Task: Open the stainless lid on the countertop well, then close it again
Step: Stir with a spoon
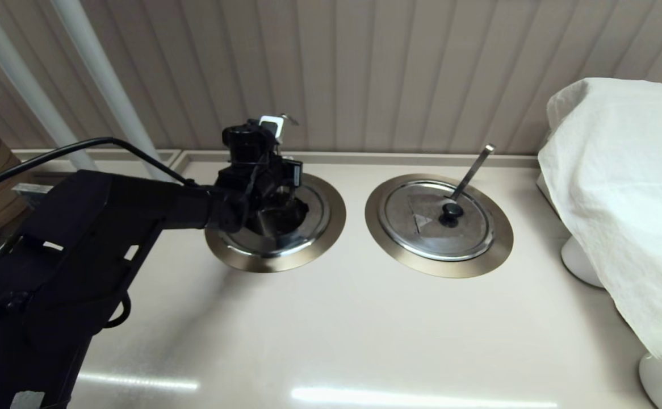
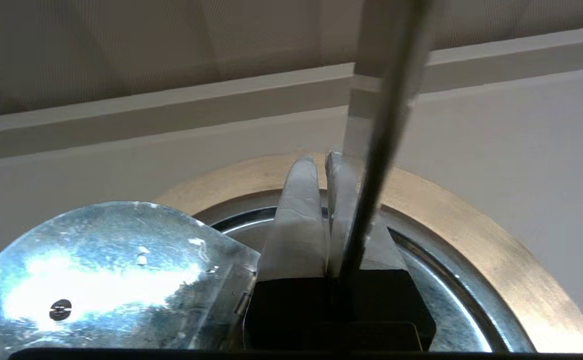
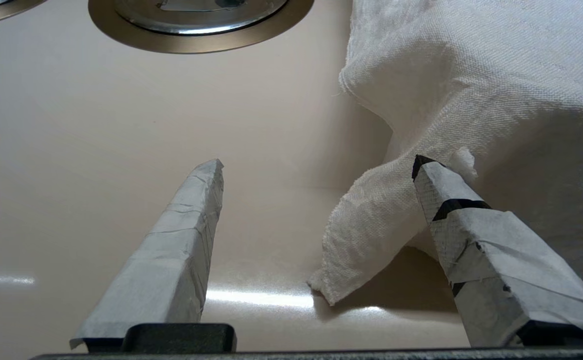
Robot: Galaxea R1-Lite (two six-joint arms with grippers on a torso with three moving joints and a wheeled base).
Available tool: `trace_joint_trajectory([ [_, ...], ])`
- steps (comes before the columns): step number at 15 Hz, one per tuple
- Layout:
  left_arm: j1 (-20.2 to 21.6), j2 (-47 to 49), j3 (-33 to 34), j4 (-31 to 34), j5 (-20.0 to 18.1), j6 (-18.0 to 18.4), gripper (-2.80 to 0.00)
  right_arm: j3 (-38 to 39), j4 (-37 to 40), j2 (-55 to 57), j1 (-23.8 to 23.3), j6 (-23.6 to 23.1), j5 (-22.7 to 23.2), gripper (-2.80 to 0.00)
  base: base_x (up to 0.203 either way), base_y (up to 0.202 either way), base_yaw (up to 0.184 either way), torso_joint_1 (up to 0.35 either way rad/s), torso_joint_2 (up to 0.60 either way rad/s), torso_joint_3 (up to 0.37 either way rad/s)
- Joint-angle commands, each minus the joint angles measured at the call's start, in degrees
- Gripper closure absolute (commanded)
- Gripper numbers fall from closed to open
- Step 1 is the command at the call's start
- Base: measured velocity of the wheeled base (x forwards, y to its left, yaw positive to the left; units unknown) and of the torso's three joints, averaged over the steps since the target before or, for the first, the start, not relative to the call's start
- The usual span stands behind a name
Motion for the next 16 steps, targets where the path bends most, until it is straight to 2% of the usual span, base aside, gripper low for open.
trace_joint_trajectory([
  [1,0.90,-0.41,0.52,0.35,0.02,0.54,0.00,0.00,-0.01,-0.02,0.00,-0.02,0.02,-2.80,0.000,0.000,0.000,0.000,0.00,0.000],
  [3,1.56,-3.30,3.46,5.18,-1.86,0.77,0.00,0.00,-0.01,-0.02,0.00,-0.02,0.02,-2.80,0.000,0.000,0.000,0.000,0.00,0.000],
  [5,2.50,-6.49,5.82,9.40,-7.69,0.59,0.00,0.00,-0.01,-0.02,0.00,-0.02,0.02,-2.80,0.000,0.000,0.000,0.000,0.00,0.000],
  [6,2.61,-6.57,6.13,9.60,-8.38,0.30,0.00,0.00,-0.01,-0.02,0.00,0.06,0.02,-2.80,0.000,0.000,0.000,0.000,0.00,0.000],
  [11,-1.09,-4.37,6.31,9.60,-8.56,-2.28,0.00,0.00,-0.01,-0.02,0.00,-0.02,0.02,-2.80,0.000,0.000,0.000,0.000,0.00,0.000],
  [16,-2.45,-1.72,3.40,9.60,-6.84,-2.21,0.00,0.00,-0.01,-0.02,0.00,0.00,0.02,-2.80,0.000,0.000,0.000,0.000,0.00,0.000],
])
